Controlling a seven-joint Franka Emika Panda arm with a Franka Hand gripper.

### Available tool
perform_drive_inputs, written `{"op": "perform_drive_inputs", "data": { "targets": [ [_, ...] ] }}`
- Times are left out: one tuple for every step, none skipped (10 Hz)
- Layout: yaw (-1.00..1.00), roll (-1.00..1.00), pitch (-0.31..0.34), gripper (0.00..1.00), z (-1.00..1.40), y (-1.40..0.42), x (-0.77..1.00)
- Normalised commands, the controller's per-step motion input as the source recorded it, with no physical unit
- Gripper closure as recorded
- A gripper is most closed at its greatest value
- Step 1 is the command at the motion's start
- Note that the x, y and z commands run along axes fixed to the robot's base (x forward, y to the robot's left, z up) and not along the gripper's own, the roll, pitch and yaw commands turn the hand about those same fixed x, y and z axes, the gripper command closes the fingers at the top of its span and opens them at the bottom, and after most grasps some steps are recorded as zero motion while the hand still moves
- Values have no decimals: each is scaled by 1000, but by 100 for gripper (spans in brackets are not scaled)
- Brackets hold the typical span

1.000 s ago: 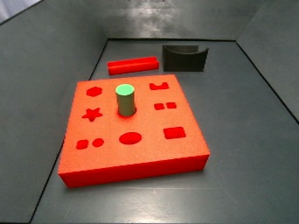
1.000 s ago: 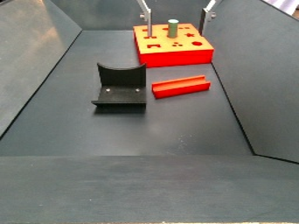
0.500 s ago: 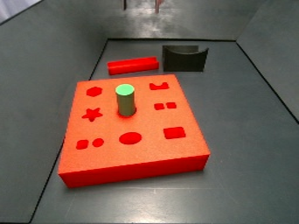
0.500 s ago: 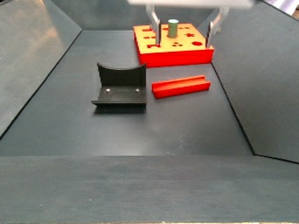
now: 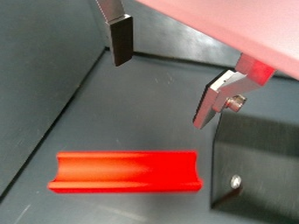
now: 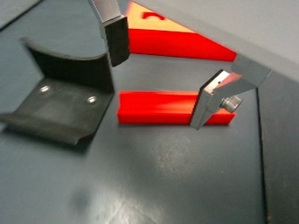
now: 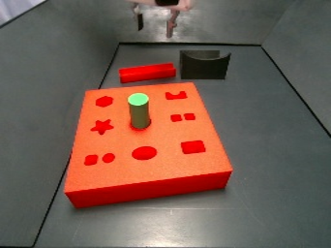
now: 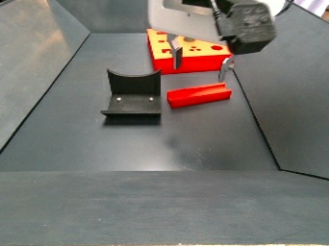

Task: Pick up the arch object. Move up. Place the arch object on the fixture. Regrasp the arch object. Move to above the board. Insert the arch object.
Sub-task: Pick up the arch object.

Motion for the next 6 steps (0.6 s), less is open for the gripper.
{"op": "perform_drive_inputs", "data": {
  "targets": [
    [-823,-133,-313,0,-397,-209,-114],
    [-857,-133,-299,0,-397,-166,-106],
    [-866,-136,-289,0,-380,-157,-97],
    [-900,-113,-236,0,-431,-117,-77],
    [-894,-64,-173,0,-509,-151,-54],
    [-886,-60,-166,0,-523,-160,-54]
  ]
}}
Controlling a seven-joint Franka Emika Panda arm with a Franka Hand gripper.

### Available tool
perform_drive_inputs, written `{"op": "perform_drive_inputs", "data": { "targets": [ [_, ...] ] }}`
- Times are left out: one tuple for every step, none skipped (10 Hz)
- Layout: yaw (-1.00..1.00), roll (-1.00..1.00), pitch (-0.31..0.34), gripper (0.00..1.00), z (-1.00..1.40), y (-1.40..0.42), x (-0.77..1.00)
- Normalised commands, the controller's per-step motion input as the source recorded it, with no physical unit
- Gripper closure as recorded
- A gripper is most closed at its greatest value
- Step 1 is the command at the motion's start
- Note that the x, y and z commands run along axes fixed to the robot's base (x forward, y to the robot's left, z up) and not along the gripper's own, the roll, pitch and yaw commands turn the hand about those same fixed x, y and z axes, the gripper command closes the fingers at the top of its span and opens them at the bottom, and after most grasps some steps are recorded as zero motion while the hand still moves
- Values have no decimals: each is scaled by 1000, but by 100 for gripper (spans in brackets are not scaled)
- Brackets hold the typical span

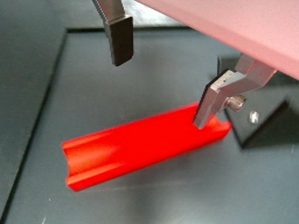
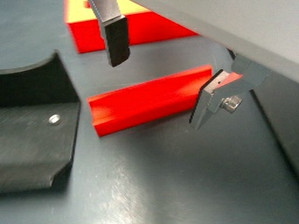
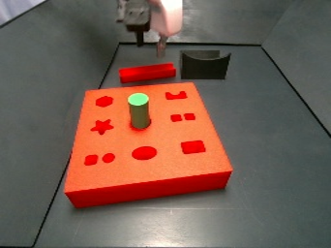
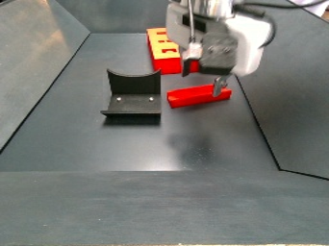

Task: Pick up the arch object. Move up. Place the arch object on the fixture. Regrasp the arch object. Move to above the board. Insert the arch object.
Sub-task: Pick up the arch object.

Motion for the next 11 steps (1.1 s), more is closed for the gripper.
{"op": "perform_drive_inputs", "data": {
  "targets": [
    [-823,-47,-187,0,-543,-249,-71],
    [-480,0,0,0,-591,-520,0],
    [-271,24,30,0,-460,-314,-49],
    [-163,40,51,0,-394,-120,-29],
    [-94,24,21,0,-331,-40,-20],
    [-66,4,0,0,-294,-3,0],
    [-71,0,9,0,-291,0,0],
    [-94,0,0,0,-266,-11,0],
    [-97,0,0,0,-203,0,0],
    [-17,0,-14,0,0,0,0],
    [0,-6,-80,0,-86,0,0]
  ]
}}
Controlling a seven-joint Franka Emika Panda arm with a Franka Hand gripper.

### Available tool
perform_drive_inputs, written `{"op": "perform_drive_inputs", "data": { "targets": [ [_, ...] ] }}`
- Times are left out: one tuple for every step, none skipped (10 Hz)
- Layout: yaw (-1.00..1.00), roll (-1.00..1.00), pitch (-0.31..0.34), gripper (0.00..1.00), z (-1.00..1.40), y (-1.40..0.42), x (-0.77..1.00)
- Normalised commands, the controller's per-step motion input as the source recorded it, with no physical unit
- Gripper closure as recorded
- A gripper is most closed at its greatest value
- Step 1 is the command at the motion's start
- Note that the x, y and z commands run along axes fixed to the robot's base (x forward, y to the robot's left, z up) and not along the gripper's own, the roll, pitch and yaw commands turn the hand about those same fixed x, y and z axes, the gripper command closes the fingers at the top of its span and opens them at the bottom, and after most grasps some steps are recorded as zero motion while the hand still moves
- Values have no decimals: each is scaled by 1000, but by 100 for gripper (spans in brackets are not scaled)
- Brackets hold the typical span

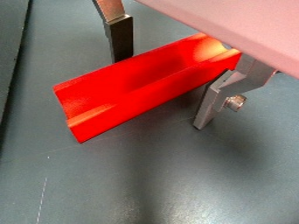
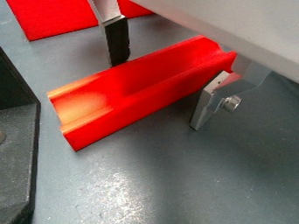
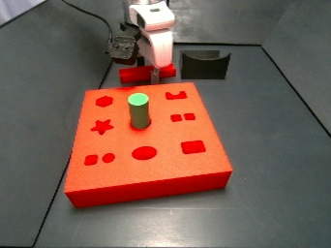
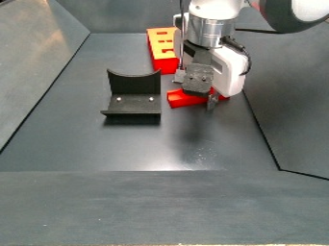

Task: Pick up the arch object. Move up. Place the arch object on the fixture. Regrasp the arch object. Move to above the board. Insert the arch object.
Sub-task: Pick up the arch object.

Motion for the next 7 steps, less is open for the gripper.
{"op": "perform_drive_inputs", "data": {
  "targets": [
    [0,-6,-11,0,-9,0,0],
    [0,0,0,0,0,0,0],
    [0,0,0,100,0,0,0],
    [0,0,0,100,0,0,0],
    [0,0,0,100,0,0,0],
    [0,0,0,100,0,0,0],
    [0,0,0,100,0,0,0]
  ]
}}
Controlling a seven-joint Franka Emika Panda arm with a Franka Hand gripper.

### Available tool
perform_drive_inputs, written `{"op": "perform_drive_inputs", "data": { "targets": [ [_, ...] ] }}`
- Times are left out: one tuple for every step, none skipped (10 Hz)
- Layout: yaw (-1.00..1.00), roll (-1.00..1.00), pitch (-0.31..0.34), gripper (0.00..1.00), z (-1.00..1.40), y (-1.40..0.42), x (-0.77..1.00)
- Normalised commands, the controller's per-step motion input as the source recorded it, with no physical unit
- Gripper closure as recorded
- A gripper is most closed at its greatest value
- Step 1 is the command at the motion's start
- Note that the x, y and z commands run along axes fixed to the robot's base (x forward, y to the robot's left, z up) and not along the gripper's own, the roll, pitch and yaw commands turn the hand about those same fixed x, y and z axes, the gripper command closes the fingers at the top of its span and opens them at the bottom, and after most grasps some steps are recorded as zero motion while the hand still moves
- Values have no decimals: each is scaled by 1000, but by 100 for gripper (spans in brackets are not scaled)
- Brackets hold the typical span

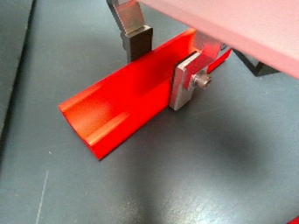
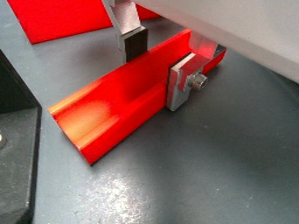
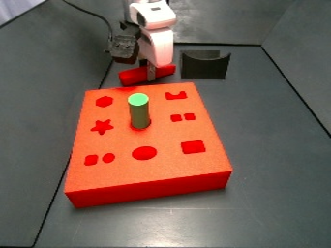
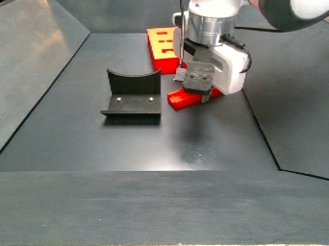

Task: Pick up the arch object. Move up. Place the arch object on the fixture. Regrasp the arch object. Move to above the board. Insert the arch object.
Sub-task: Pick up the arch object, then move up.

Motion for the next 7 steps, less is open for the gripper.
{"op": "perform_drive_inputs", "data": {
  "targets": [
    [0,0,0,100,0,0,0],
    [0,0,0,100,0,0,0],
    [0,0,0,100,0,0,0],
    [0,0,0,100,0,0,0],
    [0,0,0,100,0,0,0],
    [0,0,0,100,0,0,0],
    [0,0,0,100,833,0,0]
  ]
}}
